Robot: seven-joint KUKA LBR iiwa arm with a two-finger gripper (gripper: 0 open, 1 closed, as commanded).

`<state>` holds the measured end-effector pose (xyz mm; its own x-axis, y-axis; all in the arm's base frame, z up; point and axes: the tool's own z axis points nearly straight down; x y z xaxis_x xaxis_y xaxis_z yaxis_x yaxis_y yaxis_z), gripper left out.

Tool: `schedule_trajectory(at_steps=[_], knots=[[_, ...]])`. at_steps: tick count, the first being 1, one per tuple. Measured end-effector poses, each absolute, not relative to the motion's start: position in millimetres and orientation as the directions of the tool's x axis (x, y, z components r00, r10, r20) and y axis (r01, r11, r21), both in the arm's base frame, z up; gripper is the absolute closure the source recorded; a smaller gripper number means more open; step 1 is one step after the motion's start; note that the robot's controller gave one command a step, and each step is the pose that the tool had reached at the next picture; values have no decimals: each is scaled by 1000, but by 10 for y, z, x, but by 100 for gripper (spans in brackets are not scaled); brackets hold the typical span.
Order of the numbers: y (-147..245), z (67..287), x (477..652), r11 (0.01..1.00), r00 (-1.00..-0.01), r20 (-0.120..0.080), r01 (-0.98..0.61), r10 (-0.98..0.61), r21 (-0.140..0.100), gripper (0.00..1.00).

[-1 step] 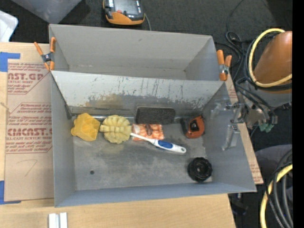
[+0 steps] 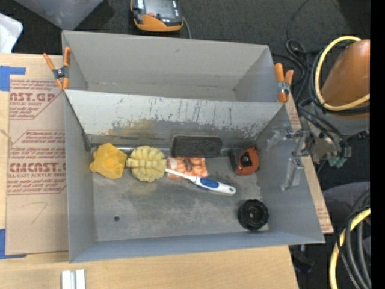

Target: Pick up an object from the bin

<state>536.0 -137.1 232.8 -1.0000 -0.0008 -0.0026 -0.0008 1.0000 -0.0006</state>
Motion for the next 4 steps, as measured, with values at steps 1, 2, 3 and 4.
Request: schedule_trajectory(at_steps=[1,2,3,4], knots=[[-1089,1720,5344,997,-997,1,78,78,2,0],[-1032,1460,5377,998,-998,-10,59,59,-2,0],[-888,1010,5552,970,-970,-2,241,241,3,0],[-985,1071,5342,986,-986,-14,167,167,-1,100]])
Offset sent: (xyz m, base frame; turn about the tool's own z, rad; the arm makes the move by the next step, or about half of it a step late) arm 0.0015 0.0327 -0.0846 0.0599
